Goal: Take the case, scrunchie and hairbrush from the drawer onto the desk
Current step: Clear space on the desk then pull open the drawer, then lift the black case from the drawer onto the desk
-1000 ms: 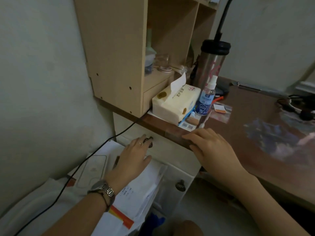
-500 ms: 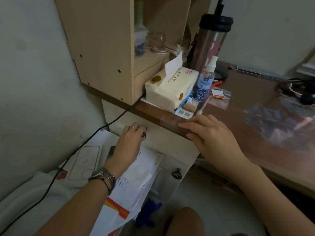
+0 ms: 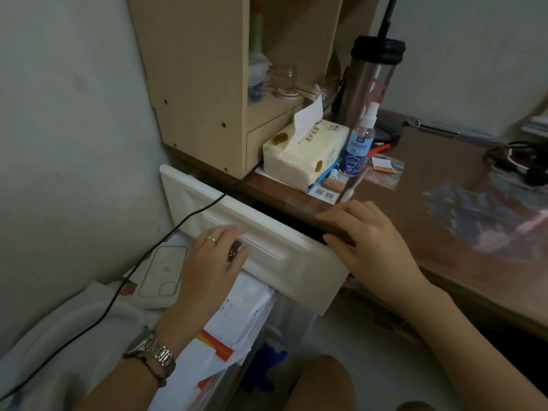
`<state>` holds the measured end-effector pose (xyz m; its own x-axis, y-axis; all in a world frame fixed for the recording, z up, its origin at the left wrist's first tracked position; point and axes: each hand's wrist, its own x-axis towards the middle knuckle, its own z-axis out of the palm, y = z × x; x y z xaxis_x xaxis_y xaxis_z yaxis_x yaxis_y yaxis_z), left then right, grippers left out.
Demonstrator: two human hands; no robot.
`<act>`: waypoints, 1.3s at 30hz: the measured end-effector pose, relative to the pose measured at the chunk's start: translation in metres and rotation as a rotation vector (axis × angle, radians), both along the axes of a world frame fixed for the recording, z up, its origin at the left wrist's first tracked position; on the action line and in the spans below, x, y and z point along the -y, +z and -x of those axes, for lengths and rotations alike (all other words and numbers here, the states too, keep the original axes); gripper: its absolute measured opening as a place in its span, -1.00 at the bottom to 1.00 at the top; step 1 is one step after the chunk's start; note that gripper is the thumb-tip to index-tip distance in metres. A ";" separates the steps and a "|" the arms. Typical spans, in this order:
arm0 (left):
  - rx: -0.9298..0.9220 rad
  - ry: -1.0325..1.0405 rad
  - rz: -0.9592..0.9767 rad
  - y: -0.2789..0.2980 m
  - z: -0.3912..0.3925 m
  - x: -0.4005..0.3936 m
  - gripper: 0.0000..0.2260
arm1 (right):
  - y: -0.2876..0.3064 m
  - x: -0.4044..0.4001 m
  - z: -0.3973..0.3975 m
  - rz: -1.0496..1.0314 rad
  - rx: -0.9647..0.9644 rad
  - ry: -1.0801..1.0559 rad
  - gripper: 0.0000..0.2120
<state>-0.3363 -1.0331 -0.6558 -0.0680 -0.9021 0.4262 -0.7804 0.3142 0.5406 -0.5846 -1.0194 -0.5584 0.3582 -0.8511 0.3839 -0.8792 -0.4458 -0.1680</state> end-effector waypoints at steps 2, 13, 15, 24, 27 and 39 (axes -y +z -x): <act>-0.028 -0.019 0.066 0.016 0.007 -0.007 -0.65 | -0.002 -0.012 -0.003 0.019 0.000 0.004 -0.70; 0.110 -0.185 -0.007 0.048 0.011 -0.016 -0.66 | -0.014 -0.038 -0.017 -0.269 0.118 0.037 -0.79; 0.109 -0.172 -0.037 0.051 0.008 -0.021 -0.74 | -0.013 -0.043 -0.021 -0.275 0.127 0.041 -0.80; 0.105 -0.192 -0.151 0.066 -0.016 -0.052 -0.83 | -0.008 -0.069 -0.039 -0.375 0.152 0.081 -0.83; 0.111 -0.197 -0.175 0.068 -0.024 -0.064 -0.84 | -0.006 -0.078 -0.046 -0.408 0.145 0.107 -0.83; 0.192 -0.199 -0.258 0.079 -0.050 -0.097 -0.83 | -0.003 -0.103 -0.069 -0.489 0.102 0.203 -0.83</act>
